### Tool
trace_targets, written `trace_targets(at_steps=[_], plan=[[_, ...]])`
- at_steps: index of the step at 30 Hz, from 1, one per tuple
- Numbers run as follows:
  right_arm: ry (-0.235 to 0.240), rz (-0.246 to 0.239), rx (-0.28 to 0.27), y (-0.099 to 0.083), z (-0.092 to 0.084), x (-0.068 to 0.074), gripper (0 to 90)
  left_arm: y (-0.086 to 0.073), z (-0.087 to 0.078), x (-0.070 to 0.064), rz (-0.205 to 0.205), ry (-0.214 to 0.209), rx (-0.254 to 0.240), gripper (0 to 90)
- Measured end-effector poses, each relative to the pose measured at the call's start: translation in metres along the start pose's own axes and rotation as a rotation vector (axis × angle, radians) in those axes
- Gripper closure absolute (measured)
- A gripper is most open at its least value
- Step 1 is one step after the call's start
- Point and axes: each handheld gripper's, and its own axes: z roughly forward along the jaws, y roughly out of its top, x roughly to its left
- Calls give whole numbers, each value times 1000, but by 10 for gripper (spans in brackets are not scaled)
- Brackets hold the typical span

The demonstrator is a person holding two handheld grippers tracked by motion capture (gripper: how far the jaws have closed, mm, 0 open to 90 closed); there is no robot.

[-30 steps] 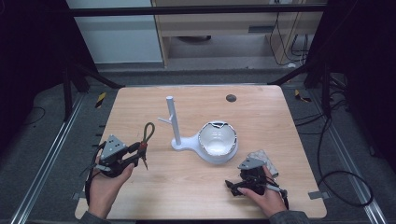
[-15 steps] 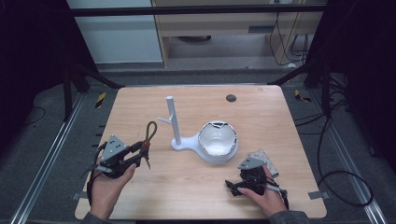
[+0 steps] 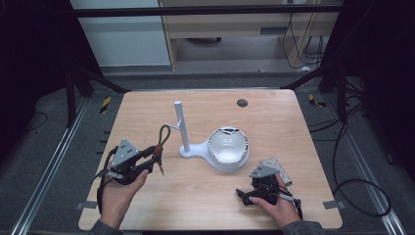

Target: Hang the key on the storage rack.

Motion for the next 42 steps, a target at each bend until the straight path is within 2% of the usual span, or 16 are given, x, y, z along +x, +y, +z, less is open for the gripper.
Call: trace_targets(at_steps=[7, 18, 32, 42], plan=[[-2, 1, 0, 0, 0, 0, 3, 9, 8, -7, 16, -13, 1, 662], [0, 1, 0, 0, 0, 0, 2, 21, 20, -12, 17, -26, 1, 661], [2, 2, 2, 0, -1, 0, 3, 19, 45, -8, 11, 0, 66, 661], [3, 0, 1, -1, -1, 0, 3, 15, 59, -5, -18, 7, 78, 661]])
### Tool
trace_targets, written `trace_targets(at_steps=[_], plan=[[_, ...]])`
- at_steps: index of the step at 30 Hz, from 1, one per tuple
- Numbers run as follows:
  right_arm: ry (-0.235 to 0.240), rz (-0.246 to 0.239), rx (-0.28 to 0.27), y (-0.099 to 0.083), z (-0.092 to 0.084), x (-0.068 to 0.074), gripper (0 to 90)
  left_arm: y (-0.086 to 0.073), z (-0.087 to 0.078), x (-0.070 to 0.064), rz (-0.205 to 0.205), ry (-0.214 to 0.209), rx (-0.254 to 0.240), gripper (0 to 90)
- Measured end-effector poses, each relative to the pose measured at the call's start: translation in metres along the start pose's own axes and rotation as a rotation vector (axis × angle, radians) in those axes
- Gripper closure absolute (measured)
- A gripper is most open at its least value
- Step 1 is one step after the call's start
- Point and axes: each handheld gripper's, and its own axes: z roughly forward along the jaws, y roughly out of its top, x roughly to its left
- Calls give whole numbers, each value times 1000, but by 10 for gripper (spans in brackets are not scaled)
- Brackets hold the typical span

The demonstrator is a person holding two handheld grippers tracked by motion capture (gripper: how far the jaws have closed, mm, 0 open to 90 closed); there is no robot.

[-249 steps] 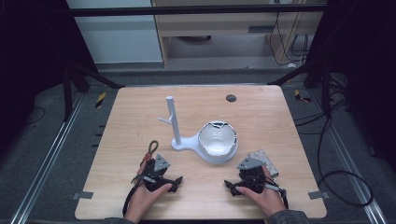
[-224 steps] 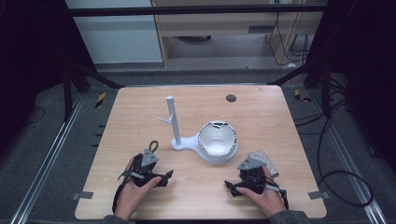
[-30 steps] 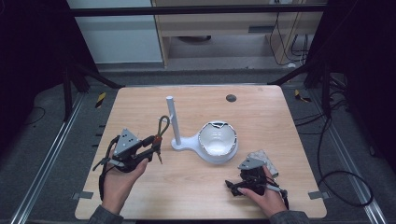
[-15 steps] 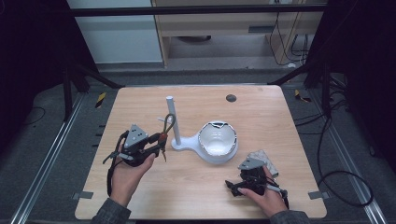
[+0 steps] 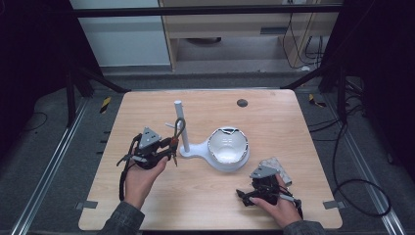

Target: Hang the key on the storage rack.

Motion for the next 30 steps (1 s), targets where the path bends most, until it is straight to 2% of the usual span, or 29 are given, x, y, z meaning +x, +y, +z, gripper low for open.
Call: trace_targets(at_steps=[12, 30], plan=[[-1, 0, 0, 0, 0, 0, 3, -5, 15, 2, -12, 3, 10, 659], [0, 0, -1, -1, 0, 0, 3, -6, 25, 4, -30, -10, 8, 655]])
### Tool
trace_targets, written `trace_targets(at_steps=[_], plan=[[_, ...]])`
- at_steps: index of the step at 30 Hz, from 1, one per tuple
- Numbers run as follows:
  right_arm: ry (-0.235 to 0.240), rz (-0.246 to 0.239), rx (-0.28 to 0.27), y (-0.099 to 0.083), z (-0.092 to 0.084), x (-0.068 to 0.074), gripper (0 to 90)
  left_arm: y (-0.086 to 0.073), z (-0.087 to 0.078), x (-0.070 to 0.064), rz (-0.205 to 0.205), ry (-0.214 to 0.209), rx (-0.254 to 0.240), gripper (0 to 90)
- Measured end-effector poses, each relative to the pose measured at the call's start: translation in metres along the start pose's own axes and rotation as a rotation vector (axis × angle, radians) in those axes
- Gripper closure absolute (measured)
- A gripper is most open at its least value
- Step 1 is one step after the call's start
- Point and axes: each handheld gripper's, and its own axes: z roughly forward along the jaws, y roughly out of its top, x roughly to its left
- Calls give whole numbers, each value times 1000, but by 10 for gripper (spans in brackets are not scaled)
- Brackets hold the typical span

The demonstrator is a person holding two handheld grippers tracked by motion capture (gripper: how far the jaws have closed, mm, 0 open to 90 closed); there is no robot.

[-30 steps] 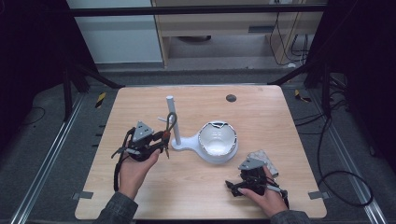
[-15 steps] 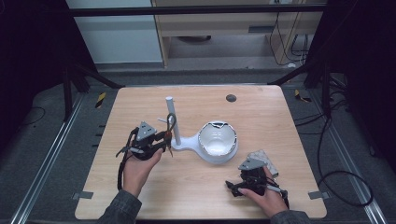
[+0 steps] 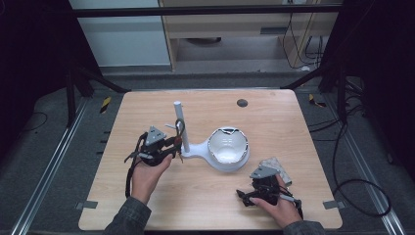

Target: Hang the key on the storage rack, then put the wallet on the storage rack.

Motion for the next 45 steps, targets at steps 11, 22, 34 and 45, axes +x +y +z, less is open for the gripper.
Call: trace_targets(at_steps=[11, 22, 34, 45], plan=[[0, 0, 0, 0, 0, 0, 2, -20, 1, 7, 7, 26, 22, 435], [-11, 8, -2, 1, 1, 1, 3, -69, 5, 18, 75, 55, 119, 103], [-51, -34, 24, 32, -43, -14, 80, -100, 5, 35, 54, 54, 188, 57], [-101, 17, 149, 32, -66, -43, 62, -111, 12, 41, 4, 63, 229, 52]])
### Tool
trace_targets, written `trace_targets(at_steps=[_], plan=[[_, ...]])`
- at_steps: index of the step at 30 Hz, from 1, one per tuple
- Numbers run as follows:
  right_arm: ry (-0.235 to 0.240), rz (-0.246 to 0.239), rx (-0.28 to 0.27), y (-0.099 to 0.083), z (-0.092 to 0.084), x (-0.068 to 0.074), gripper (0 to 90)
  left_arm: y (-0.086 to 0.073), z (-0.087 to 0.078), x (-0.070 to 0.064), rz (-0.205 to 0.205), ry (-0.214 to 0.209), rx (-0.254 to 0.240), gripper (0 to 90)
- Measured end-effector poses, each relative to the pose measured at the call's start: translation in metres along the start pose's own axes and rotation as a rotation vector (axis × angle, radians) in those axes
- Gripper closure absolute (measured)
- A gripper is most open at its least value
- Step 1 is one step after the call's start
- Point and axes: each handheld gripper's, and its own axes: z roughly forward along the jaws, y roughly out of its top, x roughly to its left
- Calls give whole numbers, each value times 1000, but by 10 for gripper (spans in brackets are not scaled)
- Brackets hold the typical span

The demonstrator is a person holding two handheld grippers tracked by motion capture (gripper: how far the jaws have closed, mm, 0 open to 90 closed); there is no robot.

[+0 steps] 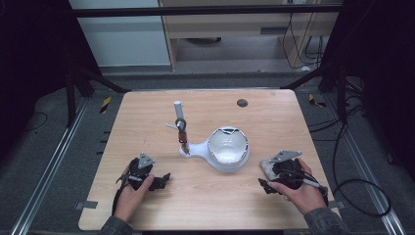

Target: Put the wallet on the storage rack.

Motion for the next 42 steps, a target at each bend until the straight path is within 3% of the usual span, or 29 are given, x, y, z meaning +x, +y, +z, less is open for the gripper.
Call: trace_targets(at_steps=[3, 5, 19, 26, 31, 42], plan=[[9, 23, 35, -4, 1, -6, 57, -1, 2, 1, -16, -4, 4, 52], [12, 54, 56, -5, 2, -10, 66, -2, 3, 2, -4, 0, 7, 43], [16, 120, 158, -4, 2, -22, 123, -1, 5, 1, -1, 7, 20, 1], [17, 144, 208, -4, 11, -24, 131, -1, 5, 1, -1, 7, 20, 0], [-12, 171, 254, -6, 19, -24, 139, -1, 5, 1, -1, 7, 20, 0], [-44, 204, 293, -10, 25, -27, 226, -1, 5, 1, -1, 3, 20, 0]])
